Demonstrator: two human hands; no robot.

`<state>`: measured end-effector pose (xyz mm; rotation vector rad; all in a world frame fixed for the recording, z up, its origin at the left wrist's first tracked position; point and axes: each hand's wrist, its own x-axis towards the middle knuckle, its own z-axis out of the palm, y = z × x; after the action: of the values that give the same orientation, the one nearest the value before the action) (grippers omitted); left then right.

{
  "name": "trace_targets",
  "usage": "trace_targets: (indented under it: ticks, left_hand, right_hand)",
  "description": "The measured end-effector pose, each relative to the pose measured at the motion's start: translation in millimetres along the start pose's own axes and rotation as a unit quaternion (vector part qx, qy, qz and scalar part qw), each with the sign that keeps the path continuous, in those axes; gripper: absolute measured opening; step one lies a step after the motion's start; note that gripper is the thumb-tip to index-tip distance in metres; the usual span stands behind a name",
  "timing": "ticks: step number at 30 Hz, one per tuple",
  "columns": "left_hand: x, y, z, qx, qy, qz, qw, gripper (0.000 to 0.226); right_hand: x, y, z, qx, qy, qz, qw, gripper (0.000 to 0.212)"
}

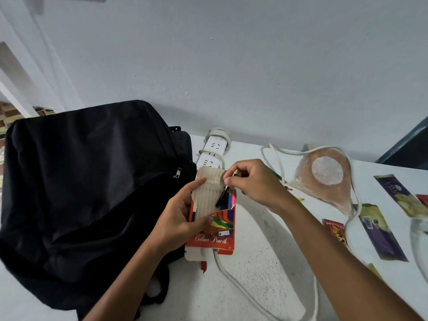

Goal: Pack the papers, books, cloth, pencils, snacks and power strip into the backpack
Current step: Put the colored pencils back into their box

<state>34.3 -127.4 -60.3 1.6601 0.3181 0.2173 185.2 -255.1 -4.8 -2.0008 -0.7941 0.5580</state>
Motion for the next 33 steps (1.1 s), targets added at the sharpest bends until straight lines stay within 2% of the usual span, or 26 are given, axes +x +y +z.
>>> trace_targets:
  ticks: [1, 6, 15, 21, 23, 25, 28, 31, 33]
  left_hand:
    - [0, 1, 0, 0.000, 0.001, 0.001, 1.000, 0.073]
    - [1, 2, 1, -0.011, 0.006, 0.007, 1.000, 0.073]
    - [0, 1, 0, -0.025, 0.012, 0.003, 1.000, 0.072]
    - [1, -2, -1, -0.040, 0.010, 0.004, 0.999, 0.073]
    - [1, -2, -1, -0.041, 0.010, 0.004, 0.999, 0.073]
    - [1, -2, -1, -0.036, 0.005, 0.005, 0.999, 0.073]
    - [1, -3, -1, -0.034, 0.003, -0.001, 0.999, 0.072]
    - [1, -4, -1, -0.034, 0.006, -0.002, 0.999, 0.071]
    - [1, -4, 0, -0.033, 0.005, -0.002, 0.999, 0.071]
  right_hand:
    - [2, 0, 2, -0.004, 0.005, 0.001, 1.000, 0.002]
    - [6, 6, 19, 0.034, 0.039, -0.010, 0.999, 0.035]
    - [2, 17, 34, -0.060, 0.073, -0.068, 0.993, 0.013]
    - [-1, 21, 33, -0.073, 0.083, -0.075, 0.991, 0.021]
    - [-1, 24, 28, -0.080, 0.114, -0.085, 0.987, 0.015]
    - [-1, 31, 16, -0.167, 0.150, -0.073, 0.972, 0.007]
    - [1, 50, -5, -0.358, 0.187, -0.019, 0.915, 0.019]
    - [3, 64, -15, -0.442, 0.176, 0.029, 0.879, 0.030]
    - [3, 69, -18, -0.487, 0.149, 0.049, 0.859, 0.031]
